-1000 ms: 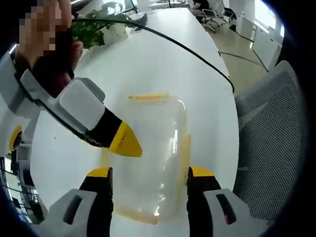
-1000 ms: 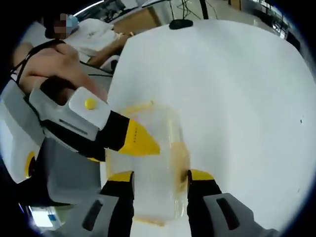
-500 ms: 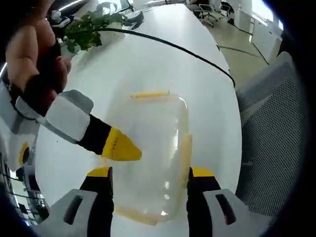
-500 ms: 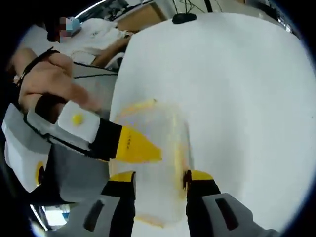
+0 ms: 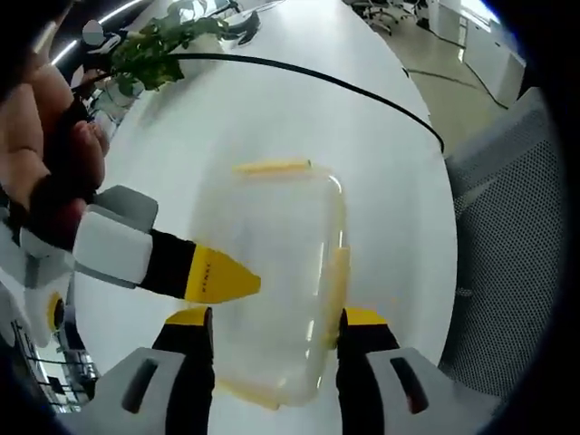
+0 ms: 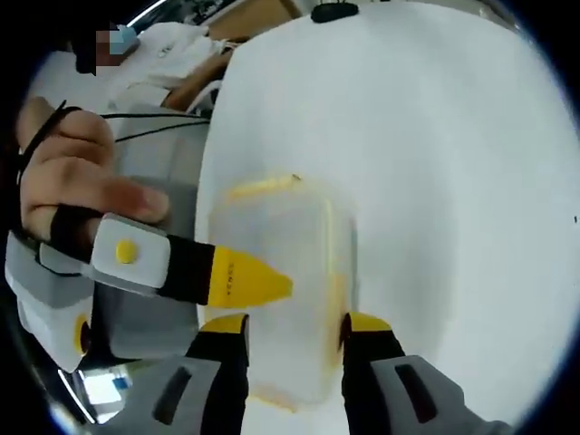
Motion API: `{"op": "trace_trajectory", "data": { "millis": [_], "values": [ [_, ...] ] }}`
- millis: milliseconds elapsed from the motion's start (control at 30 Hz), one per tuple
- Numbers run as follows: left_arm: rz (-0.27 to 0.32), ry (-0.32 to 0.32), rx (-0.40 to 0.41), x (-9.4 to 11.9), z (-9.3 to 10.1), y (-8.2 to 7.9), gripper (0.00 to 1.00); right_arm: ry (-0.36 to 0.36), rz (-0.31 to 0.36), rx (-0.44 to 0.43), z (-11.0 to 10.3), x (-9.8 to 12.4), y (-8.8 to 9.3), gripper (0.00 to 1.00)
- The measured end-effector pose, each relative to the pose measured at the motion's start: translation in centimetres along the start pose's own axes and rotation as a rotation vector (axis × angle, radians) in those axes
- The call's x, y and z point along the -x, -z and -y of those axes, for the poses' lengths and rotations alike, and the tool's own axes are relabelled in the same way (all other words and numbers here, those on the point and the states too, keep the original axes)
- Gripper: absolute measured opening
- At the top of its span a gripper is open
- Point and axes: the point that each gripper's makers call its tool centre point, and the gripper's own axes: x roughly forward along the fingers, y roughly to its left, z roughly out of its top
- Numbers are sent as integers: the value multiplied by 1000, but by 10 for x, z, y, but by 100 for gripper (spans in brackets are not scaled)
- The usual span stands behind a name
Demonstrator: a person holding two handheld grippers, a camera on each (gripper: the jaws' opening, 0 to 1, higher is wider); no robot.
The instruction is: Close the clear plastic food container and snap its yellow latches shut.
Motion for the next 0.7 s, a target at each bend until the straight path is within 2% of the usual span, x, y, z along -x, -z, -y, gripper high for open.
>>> {"op": "trace_trajectory", "data": {
  "millis": [100, 300, 433, 700],
  "values": [
    [-33, 12, -41, 2, 4, 1, 54, -11, 6, -16, -3, -1, 1, 39],
    [-41, 0, -34, 1, 2, 1, 54, -9, 33, -43, -2, 0, 0, 41],
    [-53, -13, -38, 0, 2, 1, 54, 8, 52, -35, -3, 0, 0, 43],
    [-51, 23, -27, 2, 0, 0, 57, 85, 64, 32, -6, 5, 1, 43]
  ]
}}
